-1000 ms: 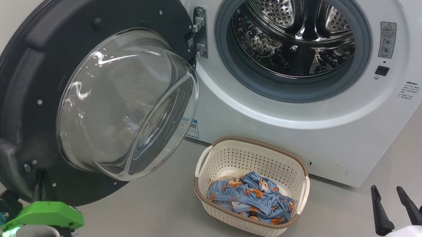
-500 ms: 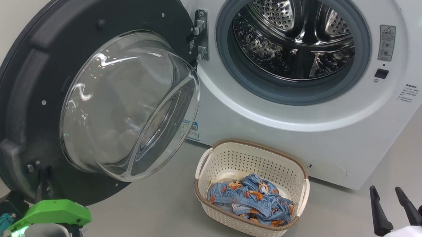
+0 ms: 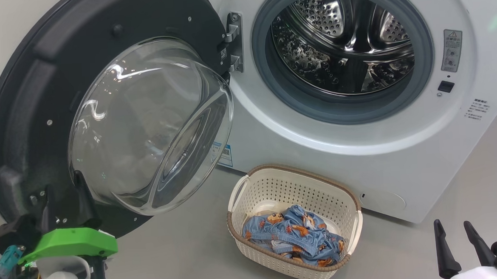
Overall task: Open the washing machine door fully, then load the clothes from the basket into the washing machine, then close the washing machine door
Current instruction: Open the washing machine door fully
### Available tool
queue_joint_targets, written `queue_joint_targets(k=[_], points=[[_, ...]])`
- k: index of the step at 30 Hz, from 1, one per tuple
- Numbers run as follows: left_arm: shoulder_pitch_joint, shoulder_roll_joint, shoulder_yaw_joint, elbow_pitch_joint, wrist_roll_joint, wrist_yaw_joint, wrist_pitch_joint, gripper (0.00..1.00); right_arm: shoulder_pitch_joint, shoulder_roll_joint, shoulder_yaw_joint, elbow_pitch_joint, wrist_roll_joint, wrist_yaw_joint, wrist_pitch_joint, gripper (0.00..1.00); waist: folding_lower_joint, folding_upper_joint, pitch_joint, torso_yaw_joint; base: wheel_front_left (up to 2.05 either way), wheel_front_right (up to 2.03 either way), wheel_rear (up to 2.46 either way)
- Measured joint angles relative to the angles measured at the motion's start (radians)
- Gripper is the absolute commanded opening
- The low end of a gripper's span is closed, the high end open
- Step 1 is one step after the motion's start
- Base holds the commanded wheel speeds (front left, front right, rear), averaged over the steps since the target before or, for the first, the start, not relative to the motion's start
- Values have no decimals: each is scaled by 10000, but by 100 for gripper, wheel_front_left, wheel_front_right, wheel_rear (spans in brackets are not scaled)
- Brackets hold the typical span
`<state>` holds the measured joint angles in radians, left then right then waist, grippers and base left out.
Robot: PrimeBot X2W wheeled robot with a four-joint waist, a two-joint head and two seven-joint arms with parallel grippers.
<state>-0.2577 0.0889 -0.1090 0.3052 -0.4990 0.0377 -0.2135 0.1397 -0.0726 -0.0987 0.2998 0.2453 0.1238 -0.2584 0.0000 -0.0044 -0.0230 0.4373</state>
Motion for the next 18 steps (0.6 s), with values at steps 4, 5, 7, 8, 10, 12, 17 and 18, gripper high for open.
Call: queue_joint_targets(k=[4,5,7,8,10,12,17,18], points=[[159,-44,-201,-479,4,-58,-71,100,3,10,-10,0,0,0,0,100,0,0,-6,-70,0,0,0],[181,-69,-245,-587,8,-58,-71,100,3,12,-10,0,0,0,0,100,0,0,-9,-89,0,0,0],[217,-119,-276,-867,40,-94,-75,100,3,10,31,0,-2,0,0,100,0,0,-12,-134,0,0,0],[252,-138,-282,-1045,52,-96,-88,100,3,15,73,4,-2,0,0,100,0,0,-14,-168,0,0,0],[346,-138,-349,-1371,142,-96,-157,100,2,19,111,6,-2,0,0,100,0,0,-18,-249,0,0,0],[425,-138,-514,-1647,205,-100,-159,100,1,17,109,4,-2,0,0,100,0,0,-15,-339,0,0,0],[569,-138,-876,-2263,656,-173,-163,100,1,17,121,4,-2,0,0,100,0,0,-16,-521,0,0,0],[604,-132,-920,-2395,740,-173,-163,100,1,17,123,4,-2,0,0,100,0,0,-15,-569,0,0,0]])
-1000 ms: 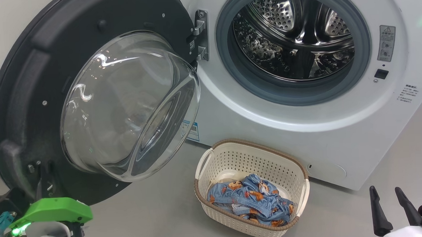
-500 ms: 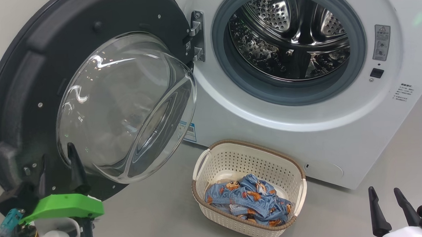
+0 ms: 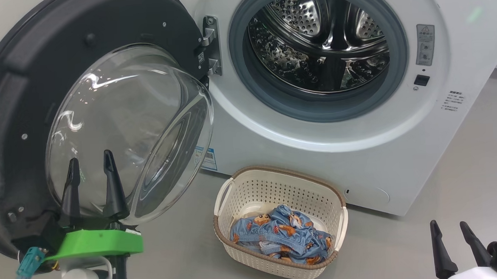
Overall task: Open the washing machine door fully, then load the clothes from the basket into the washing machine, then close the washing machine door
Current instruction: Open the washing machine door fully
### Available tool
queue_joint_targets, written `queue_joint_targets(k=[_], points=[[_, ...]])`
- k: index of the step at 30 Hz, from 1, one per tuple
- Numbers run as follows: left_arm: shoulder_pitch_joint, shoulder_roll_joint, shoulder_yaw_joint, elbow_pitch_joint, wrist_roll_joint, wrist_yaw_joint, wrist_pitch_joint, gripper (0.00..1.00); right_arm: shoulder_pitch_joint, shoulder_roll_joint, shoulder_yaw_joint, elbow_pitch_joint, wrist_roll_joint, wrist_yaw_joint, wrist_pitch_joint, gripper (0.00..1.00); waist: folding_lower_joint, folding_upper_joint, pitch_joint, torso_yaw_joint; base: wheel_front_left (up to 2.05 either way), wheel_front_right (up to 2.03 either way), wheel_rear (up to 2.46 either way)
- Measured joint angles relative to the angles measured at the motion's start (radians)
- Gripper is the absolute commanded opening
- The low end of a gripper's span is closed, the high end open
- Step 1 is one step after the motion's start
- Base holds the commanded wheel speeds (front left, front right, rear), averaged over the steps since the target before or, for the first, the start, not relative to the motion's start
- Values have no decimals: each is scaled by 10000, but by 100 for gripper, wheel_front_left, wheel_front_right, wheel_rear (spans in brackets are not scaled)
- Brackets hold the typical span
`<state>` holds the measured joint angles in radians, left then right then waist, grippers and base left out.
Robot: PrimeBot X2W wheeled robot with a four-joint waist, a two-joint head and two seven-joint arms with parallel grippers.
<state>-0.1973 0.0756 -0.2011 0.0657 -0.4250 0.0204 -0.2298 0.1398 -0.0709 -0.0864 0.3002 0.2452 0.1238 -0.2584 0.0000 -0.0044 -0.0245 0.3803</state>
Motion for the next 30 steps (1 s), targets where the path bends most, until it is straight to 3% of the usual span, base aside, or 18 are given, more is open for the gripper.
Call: queue_joint_targets(k=[9,30], points=[[602,125,-558,-947,330,-12,35,100,-7,0,105,-2,0,0,0,100,0,0,23,-581,0,0,0],[2034,332,-754,-897,577,46,309,100,-92,-94,161,-234,-25,0,0,100,0,0,369,-2138,0,0,0]])
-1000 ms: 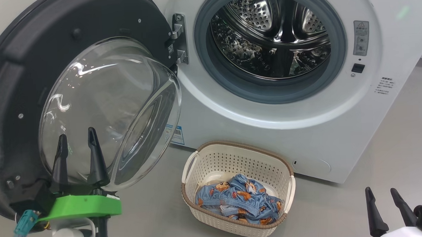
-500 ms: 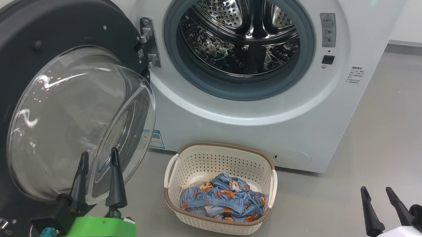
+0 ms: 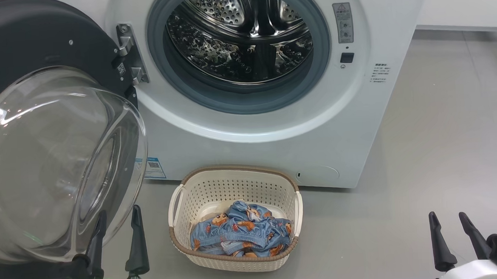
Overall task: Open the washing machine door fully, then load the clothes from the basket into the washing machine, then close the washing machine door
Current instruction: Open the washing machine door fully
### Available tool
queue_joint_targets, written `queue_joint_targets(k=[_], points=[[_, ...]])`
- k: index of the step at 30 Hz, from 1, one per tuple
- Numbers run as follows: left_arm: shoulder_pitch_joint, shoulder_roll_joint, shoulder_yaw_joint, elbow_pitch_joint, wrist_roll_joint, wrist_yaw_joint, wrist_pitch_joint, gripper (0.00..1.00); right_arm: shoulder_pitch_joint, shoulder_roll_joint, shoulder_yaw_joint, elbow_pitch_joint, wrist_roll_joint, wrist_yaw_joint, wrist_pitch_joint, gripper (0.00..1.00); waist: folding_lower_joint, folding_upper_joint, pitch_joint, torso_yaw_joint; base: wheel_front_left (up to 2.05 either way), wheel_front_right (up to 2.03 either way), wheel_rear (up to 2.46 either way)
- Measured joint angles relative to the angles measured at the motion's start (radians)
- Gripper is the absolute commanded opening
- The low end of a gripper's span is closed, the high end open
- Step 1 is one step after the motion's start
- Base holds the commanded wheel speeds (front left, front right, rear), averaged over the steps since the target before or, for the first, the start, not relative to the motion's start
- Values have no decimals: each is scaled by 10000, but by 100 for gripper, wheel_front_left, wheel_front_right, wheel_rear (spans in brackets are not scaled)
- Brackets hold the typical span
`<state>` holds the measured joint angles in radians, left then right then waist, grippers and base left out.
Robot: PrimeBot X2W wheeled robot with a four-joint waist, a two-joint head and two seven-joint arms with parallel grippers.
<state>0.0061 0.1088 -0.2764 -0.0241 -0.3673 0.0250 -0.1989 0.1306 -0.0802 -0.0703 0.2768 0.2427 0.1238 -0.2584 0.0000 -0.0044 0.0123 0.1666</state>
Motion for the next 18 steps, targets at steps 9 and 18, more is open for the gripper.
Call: queue_joint_targets(k=[9,18], points=[[354,10,107,207,-6,54,-217,100,-145,-163,-6,-180,-31,0,0,100,0,0,29,-436,0,0,0],[715,88,127,336,65,54,-318,100,-140,-209,23,-382,-46,0,0,100,0,0,-52,-563,0,0,0]])
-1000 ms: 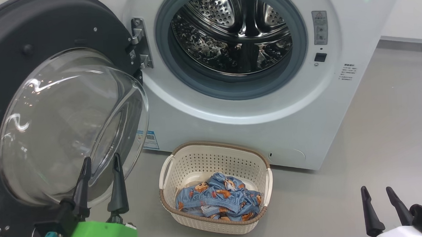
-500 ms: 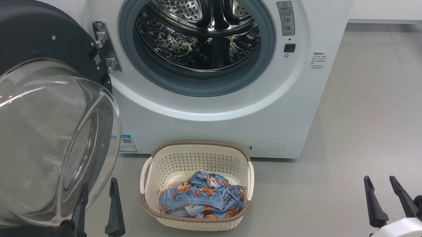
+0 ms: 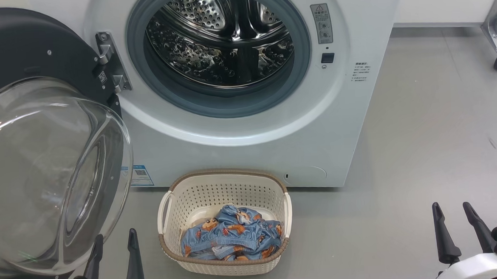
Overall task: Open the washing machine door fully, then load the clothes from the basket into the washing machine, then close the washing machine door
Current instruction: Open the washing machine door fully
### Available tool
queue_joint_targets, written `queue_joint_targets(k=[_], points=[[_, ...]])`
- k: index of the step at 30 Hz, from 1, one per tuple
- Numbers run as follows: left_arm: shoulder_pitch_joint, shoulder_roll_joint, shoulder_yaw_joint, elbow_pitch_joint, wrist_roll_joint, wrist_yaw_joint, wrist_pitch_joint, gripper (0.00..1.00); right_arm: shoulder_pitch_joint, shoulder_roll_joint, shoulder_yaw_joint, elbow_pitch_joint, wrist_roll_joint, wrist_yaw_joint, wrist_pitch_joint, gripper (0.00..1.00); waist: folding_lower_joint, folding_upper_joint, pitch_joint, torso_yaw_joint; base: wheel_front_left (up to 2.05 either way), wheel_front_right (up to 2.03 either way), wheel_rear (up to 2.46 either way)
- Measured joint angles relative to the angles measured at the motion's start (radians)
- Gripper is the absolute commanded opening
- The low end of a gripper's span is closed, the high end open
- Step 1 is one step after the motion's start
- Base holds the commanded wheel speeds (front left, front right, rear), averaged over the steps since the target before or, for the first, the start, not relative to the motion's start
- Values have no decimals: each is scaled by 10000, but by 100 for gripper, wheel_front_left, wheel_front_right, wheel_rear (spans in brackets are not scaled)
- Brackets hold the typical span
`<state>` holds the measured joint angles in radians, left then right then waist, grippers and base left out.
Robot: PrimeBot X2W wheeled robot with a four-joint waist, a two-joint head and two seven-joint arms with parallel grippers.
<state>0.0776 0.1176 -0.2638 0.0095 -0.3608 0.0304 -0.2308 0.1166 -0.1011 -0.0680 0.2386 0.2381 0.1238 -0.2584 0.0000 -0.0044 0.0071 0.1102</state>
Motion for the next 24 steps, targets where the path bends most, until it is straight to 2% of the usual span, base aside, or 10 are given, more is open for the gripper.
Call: queue_joint_targets(k=[24], points=[[335,-111,238,29,0,-15,-174,100,18,-25,121,-226,-10,0,0,100,0,0,16,-413,0,0,0]])
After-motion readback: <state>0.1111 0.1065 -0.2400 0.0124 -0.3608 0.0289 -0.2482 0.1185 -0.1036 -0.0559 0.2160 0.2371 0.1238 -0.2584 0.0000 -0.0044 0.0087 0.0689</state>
